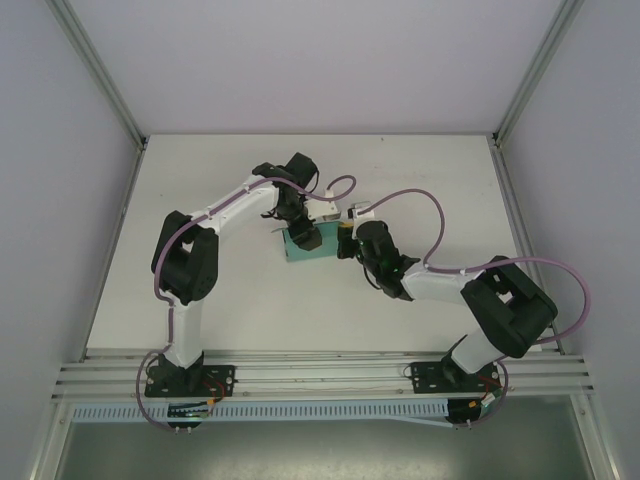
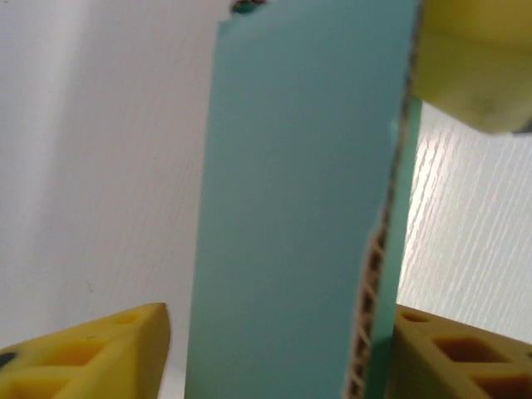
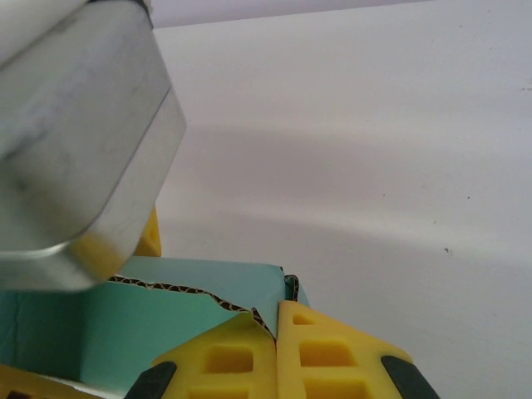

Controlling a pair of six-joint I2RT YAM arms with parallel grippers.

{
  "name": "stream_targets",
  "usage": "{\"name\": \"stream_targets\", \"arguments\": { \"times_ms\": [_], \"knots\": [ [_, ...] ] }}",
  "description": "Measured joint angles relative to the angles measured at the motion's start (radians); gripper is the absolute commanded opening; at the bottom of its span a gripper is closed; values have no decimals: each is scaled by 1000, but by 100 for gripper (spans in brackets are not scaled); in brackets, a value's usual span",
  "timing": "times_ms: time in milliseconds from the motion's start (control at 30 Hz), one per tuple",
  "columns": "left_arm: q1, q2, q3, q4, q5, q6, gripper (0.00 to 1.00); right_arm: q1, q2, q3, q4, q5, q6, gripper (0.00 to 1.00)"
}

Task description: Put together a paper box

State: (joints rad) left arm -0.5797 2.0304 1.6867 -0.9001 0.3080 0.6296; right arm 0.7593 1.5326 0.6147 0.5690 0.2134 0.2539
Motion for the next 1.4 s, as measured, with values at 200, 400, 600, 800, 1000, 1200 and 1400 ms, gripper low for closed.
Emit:
{"name": "stream_targets", "arguments": {
  "times_ms": [200, 400, 600, 800, 1000, 1200, 1400],
  "knots": [
    [0, -24, -13, 34, 2, -29, 99, 6, 0, 54, -97, 33, 12, 0],
    [1, -183, -117, 115, -42, -90, 99, 8, 11, 120, -207, 61, 11, 0],
    [67, -364, -254, 190, -82, -202, 95, 8, 11, 171, -307, 74, 11, 0],
    [162, -497, -409, 224, -79, -213, 69, 8, 11, 183, -336, 65, 6, 0],
    [197, -438, -373, 226, -19, -177, 40, 8, 11, 189, -341, 40, -9, 0],
    [198, -387, -348, 211, 10, -151, 42, 8, 11, 205, -370, 29, -12, 0],
    [198, -388, -354, 206, 29, -131, 43, 8, 11, 211, -384, 24, -12, 0]
  ]
}}
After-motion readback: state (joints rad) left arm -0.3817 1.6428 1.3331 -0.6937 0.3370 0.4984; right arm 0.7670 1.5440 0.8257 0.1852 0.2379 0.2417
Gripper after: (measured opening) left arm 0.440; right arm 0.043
